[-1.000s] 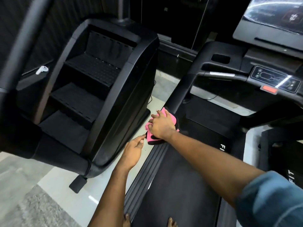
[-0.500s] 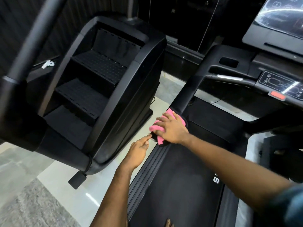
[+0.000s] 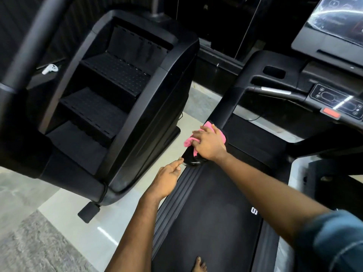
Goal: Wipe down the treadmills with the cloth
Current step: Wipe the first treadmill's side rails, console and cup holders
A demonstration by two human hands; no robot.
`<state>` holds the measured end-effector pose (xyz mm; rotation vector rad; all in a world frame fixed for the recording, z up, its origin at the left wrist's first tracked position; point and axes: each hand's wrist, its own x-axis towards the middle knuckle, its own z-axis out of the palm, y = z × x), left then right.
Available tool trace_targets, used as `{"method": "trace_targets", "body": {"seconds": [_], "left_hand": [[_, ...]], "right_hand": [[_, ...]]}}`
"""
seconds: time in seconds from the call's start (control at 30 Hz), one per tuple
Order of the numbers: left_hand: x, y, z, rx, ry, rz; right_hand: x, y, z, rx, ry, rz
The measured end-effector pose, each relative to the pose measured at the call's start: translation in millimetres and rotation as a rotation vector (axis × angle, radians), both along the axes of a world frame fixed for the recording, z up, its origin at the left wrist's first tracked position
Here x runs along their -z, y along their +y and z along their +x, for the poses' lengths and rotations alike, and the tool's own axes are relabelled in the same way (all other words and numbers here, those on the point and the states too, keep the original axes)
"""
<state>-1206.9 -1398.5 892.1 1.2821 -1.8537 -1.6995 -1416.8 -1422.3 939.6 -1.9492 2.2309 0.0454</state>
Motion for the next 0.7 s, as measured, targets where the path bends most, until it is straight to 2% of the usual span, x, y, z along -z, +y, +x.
{"method": "trace_targets", "body": {"seconds": [0.1, 0.2, 0.33, 0.4, 0.5, 0.53, 0.63, 0.7], "left_hand": [[-0.4, 2.2, 1.1, -0.013, 0.001, 0.005], [-5.1, -0.2, 0.9, -0.018, 0.016, 0.006], [-9.3, 3.1, 2.6, 0.01, 0.011, 0.018], [-7.1, 6.4, 2.2, 0.032, 0.012, 0.019], [-3.6, 10.3, 1.2, 0.044, 0.023, 0.026], [-2.7, 11.1, 1.4, 0.042, 0.025, 0.025], [-3.4, 13.4, 0.6, 0.018, -0.016, -0.02], [-3.9, 14.2, -2.8, -0.065, -0.067, -0.092]], "right_hand": [[10.4, 31.2, 17.2, -0.106, -0.021, -0.069], [2.3, 25.5, -8.2, -0.22, -0.048, -0.008], [3.1, 1.0, 3.8, 0.022, 0.023, -0.02], [10.1, 22.5, 16.4, -0.066, 0.0, -0.089], [2.1, 34.4, -8.5, -0.245, -0.057, -0.046], [-0.7, 23.3, -19.6, -0.229, -0.043, -0.049], [0.2, 2.4, -19.0, 0.058, -0.029, -0.094], [9.6, 14.4, -5.0, 0.032, -0.073, -0.159]]}}
